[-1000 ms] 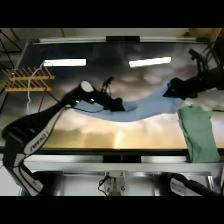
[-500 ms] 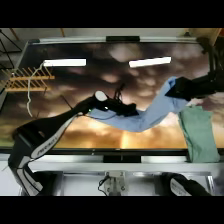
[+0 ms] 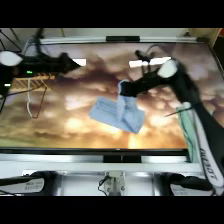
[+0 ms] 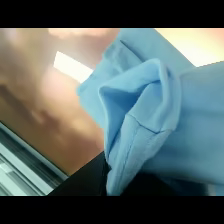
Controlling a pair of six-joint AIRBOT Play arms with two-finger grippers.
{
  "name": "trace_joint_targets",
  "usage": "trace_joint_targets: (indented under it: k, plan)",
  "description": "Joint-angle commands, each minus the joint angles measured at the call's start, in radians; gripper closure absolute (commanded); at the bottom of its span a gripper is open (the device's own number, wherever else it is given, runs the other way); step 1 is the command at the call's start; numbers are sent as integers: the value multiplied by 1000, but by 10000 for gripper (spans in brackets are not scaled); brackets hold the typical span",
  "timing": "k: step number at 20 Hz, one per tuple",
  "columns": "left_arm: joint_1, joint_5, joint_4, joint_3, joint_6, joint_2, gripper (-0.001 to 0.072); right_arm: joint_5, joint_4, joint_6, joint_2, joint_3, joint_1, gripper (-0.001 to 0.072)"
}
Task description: Fold the shirts.
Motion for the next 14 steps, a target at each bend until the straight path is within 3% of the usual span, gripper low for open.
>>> trace_joint_targets:
  k: [1,2,5,11,14]
  plan:
    - [163,-137,31,1,-4,183,672,-251,71,23,-196,1,151,298]
    - [171,-149,49,1,-4,220,672,-259,128,20,-238,1,162,167]
    - [169,-172,94,0,-5,290,672,-138,121,18,-245,1,126,167]
    - [169,-172,95,-2,-4,287,671,262,-349,90,-51,-6,-145,167]
    - [169,-173,102,-2,-4,287,671,314,-397,117,6,-161,-282,167]
